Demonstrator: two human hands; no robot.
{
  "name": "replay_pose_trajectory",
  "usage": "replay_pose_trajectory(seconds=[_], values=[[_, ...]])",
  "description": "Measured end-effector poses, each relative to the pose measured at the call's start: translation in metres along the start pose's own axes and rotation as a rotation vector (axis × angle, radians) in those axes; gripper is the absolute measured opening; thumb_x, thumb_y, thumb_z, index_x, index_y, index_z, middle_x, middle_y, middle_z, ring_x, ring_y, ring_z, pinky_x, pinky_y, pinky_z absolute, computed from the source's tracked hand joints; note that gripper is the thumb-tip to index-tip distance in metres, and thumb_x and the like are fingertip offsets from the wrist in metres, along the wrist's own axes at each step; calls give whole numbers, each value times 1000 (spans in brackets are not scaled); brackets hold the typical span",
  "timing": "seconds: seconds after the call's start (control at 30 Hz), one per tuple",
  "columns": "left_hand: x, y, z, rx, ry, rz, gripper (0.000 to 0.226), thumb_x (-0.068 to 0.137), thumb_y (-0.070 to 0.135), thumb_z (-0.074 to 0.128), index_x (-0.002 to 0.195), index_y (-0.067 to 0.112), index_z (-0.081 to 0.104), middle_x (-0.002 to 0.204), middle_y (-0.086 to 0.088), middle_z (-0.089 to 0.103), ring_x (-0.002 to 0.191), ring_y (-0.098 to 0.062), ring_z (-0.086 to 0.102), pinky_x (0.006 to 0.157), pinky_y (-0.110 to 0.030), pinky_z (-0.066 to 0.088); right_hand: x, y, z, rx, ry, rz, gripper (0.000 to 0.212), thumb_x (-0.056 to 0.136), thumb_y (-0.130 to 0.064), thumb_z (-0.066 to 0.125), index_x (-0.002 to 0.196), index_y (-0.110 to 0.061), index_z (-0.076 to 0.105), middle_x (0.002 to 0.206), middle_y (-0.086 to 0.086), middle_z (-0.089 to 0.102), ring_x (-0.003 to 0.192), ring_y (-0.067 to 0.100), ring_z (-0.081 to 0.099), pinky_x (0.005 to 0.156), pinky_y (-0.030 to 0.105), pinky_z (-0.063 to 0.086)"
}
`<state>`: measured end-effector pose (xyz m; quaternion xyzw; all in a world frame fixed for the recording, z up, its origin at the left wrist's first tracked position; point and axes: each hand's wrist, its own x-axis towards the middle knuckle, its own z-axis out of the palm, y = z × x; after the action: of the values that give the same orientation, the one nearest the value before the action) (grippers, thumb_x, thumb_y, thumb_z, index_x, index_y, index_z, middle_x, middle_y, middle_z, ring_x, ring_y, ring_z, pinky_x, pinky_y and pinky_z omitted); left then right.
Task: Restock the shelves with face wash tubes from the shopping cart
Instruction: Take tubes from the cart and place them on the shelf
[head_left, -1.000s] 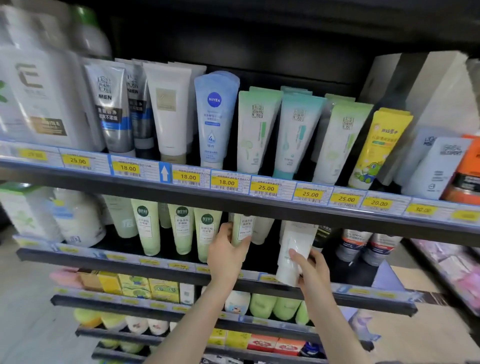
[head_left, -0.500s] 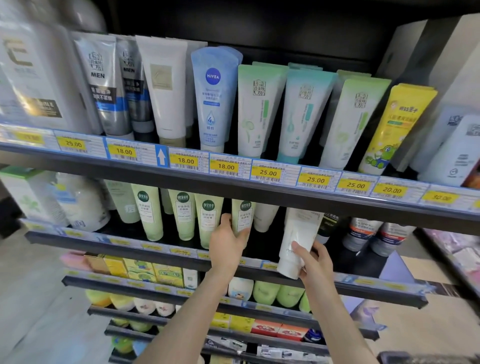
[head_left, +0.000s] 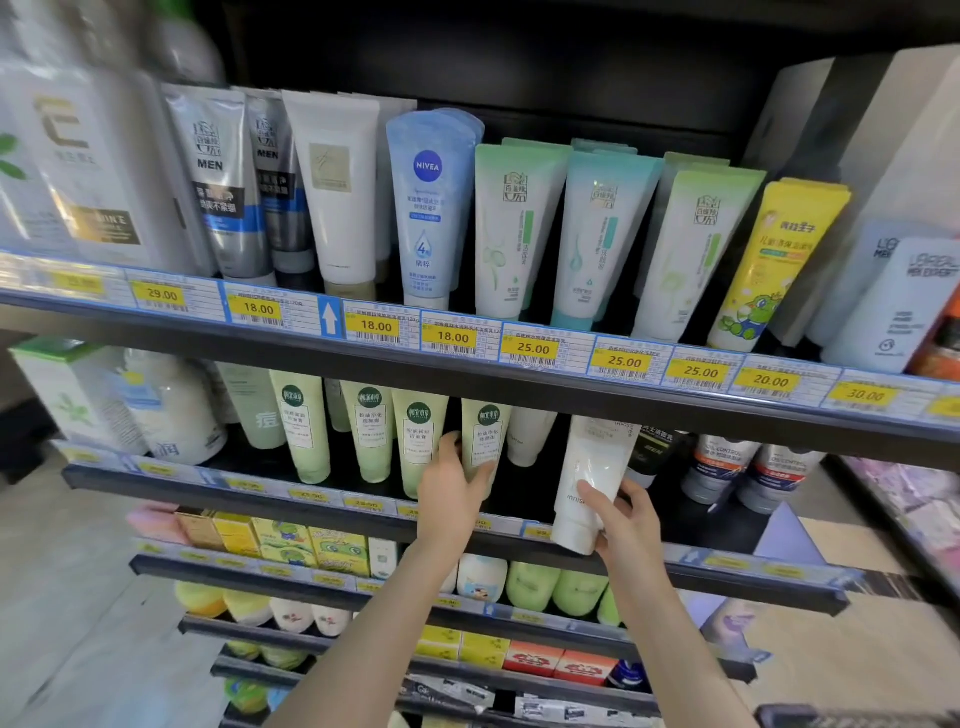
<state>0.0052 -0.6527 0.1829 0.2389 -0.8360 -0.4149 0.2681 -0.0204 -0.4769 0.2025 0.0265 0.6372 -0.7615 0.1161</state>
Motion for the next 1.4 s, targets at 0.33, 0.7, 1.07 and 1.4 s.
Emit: replay_pose_trajectory(seconds=[0.33,0.7,1.07,1.4], values=[[-41,-26,1,363,142,455,29,81,24,67,105,10,62,93,-3,66,81,-21,67,72,-32,55,12,-14,16,-110,-35,-93,41,82,-14,70,116,-18,49,115,3,63,108,19,60,96,36,47],[-51,-45,6,623,142,518,40,85,41,39,90,19,72,91,6,70,95,-14,66,101,-48,33,33,5,31,-608,65,-212,56,72,-22,79,117,-11,49,115,7,65,106,24,61,92,42,50],[-52,-49,9,575,210,531,36,85,35,41,89,19,73,94,5,71,95,-14,68,99,-44,28,48,10,40,-742,-17,-233,60,75,-24,77,122,-10,44,127,8,59,116,26,56,94,42,48],[-52,-45,7,557,143,484,36,85,35,42,89,19,73,94,5,72,95,-14,68,100,-43,28,58,13,35,-773,-58,-286,59,78,-26,74,127,-12,45,128,7,58,117,24,55,94,38,48]])
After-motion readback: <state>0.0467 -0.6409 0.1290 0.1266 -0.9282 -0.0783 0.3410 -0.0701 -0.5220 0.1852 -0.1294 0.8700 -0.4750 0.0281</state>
